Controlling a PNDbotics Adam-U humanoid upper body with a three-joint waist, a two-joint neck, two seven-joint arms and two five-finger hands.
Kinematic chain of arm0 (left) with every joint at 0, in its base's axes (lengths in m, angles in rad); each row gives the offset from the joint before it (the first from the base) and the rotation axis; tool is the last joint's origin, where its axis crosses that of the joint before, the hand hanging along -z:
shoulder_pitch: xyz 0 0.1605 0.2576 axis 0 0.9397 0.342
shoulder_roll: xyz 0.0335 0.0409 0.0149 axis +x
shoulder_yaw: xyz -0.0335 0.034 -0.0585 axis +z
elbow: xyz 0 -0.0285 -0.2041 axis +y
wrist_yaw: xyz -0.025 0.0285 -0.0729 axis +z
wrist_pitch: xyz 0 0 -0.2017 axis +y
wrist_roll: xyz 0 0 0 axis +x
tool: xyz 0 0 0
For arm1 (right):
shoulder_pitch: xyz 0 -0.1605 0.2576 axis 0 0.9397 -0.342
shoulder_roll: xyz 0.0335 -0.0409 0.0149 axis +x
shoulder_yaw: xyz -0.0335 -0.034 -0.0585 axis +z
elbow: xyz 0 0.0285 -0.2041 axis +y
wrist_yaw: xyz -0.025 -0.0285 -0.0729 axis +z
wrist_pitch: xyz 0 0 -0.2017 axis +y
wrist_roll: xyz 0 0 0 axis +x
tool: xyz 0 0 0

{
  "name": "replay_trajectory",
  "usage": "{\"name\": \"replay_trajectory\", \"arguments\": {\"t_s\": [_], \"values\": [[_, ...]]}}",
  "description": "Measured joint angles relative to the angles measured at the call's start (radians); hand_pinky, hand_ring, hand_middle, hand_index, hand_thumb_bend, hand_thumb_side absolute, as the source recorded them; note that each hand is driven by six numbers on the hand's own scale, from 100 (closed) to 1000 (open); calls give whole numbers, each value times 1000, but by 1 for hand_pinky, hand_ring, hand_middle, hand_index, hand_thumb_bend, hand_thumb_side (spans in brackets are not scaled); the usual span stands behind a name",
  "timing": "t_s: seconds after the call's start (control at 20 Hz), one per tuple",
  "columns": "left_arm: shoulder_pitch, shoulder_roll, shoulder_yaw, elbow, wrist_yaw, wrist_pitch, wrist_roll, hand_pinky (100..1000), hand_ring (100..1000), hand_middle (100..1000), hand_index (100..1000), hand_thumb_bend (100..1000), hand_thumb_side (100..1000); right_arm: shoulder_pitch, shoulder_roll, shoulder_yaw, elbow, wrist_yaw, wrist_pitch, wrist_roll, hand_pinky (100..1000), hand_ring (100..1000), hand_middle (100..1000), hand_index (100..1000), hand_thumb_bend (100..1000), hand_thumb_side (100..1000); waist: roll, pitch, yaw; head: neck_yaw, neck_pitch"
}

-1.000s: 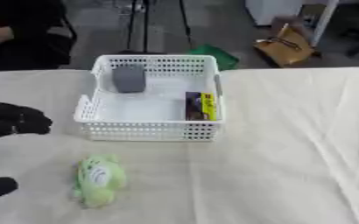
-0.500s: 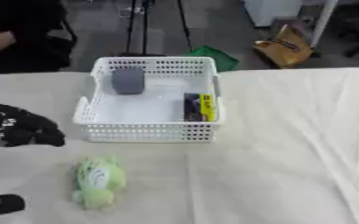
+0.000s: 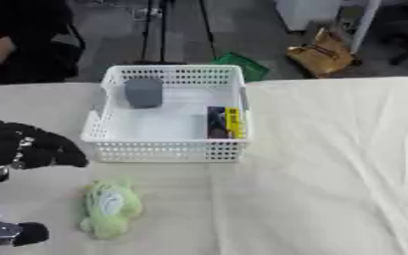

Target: Pick up objects on the table and place them in the box.

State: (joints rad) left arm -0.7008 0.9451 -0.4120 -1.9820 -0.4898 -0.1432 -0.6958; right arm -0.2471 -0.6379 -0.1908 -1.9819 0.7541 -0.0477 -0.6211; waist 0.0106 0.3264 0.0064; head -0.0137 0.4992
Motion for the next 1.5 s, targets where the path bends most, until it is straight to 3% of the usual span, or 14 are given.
{"name": "replay_trajectory", "arguments": {"t_s": [0.25,0.4,0.55,1.05,1.5], "values": [[-23,-34,-34,59,56,141,73,837,912,851,1000,396,1000,0,0,1,0,-7,-2,-1,797,879,861,854,100,1000,-1,0,-2,4,0],[-32,-46,-56,84,88,227,119,826,909,846,1000,452,1000,0,0,1,0,-8,-3,-2,796,879,860,852,100,1000,-1,0,-5,4,-1],[-40,-54,-76,102,92,282,128,826,909,846,1000,452,1000,0,0,1,0,-9,-4,-3,796,879,860,852,100,1000,-1,0,-6,4,-3],[-54,-92,-113,166,50,399,50,824,915,855,1000,545,1000,-1,1,1,0,-18,-6,-10,796,877,858,848,100,1000,-1,0,-13,5,-9],[-52,-92,-114,123,0,387,-74,833,928,863,1000,581,963,-1,2,1,0,-26,-4,-14,797,877,857,847,100,1000,-3,0,-13,5,-9]]}}
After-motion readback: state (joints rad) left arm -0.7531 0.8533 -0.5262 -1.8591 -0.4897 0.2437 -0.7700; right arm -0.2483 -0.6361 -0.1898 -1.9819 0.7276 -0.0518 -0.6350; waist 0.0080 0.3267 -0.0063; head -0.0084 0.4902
